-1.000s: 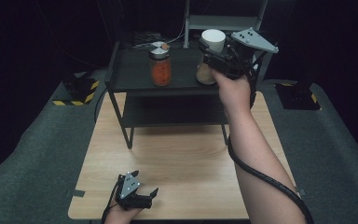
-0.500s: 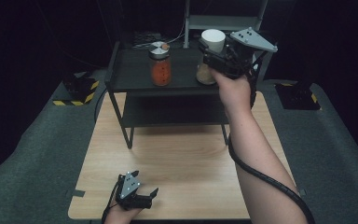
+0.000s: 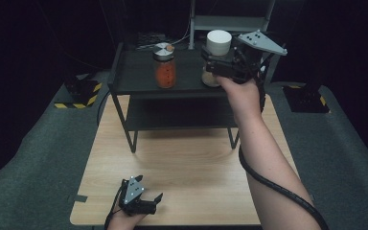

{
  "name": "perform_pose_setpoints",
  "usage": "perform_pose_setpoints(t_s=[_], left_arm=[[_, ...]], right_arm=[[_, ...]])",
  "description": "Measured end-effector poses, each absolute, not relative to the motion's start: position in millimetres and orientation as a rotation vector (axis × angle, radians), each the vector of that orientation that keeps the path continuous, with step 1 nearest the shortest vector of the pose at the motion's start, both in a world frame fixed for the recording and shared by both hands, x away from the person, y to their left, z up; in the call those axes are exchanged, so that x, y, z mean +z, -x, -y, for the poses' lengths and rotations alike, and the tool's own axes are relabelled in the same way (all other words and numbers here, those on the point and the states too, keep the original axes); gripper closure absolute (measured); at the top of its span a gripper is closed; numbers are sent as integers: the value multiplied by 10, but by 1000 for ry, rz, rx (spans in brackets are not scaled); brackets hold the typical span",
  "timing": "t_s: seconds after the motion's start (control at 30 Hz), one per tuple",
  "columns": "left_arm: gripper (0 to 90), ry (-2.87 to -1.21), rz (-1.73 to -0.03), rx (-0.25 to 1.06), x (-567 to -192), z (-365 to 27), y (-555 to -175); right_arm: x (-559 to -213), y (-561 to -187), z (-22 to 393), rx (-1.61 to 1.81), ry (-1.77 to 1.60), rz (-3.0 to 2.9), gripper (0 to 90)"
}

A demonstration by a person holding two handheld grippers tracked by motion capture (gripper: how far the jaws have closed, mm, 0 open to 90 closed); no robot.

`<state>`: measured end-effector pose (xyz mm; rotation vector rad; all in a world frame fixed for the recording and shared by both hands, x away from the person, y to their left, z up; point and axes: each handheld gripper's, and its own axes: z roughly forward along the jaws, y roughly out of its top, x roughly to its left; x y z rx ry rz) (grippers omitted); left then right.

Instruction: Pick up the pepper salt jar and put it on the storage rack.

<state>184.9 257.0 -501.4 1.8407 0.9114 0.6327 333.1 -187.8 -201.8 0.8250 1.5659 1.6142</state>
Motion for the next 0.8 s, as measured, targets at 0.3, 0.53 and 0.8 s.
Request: perform_pose_setpoints(t_s=[0.3, 0.53, 0.8], left_arm=[[4, -1846, -908, 638, -5010, -2565, -1848], [4, -1847, -909, 642, -5010, -2558, -1845], [4, -1845, -908, 642, -5013, -2562, -1843]], right_arm=[[-2025, -3225, 1924, 1640, -822, -1566, 0], [-2074, -3134, 1997, 1651, -803, -1567, 0], [-2180, -2998, 2120, 1689, -781, -1576, 0]])
